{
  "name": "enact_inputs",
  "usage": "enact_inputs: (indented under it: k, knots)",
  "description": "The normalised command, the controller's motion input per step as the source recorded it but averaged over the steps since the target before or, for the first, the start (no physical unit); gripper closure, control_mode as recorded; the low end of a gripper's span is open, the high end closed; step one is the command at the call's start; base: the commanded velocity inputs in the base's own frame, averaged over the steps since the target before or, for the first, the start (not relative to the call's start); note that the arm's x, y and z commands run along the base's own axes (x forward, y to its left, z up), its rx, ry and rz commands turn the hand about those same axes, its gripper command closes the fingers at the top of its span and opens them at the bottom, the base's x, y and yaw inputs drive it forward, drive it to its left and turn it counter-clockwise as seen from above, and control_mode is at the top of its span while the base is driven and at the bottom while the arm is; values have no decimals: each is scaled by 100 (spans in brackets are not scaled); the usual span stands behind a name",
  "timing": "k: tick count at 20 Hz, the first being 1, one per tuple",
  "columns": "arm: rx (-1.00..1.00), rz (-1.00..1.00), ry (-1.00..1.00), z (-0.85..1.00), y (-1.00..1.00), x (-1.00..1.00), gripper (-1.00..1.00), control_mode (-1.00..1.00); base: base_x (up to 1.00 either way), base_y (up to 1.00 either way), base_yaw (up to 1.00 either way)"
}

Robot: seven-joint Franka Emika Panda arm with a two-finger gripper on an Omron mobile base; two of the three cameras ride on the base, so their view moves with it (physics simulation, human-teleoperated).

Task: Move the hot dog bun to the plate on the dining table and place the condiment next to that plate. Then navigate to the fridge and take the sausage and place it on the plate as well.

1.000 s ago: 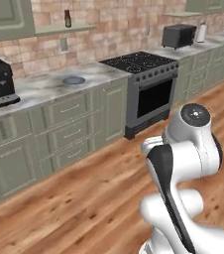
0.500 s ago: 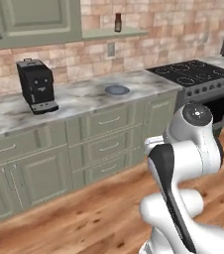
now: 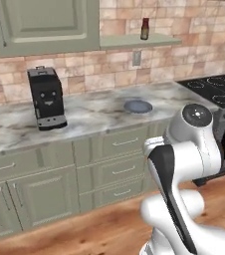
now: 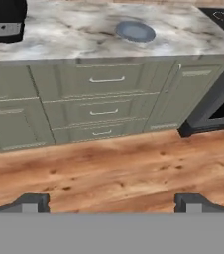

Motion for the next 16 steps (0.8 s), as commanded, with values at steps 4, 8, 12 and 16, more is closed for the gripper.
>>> enact_inputs:
  k: [4,8,12,16]
  knots:
    - [0,0,0,0,0,0,-100,100,86,-57,9]
    - [0,0,0,0,0,0,-100,100,85,-62,9]
    - [0,0,0,0,0,0,-100,100,89,-60,11]
    - [0,0,0,0,0,0,-100,100,94,-47,9]
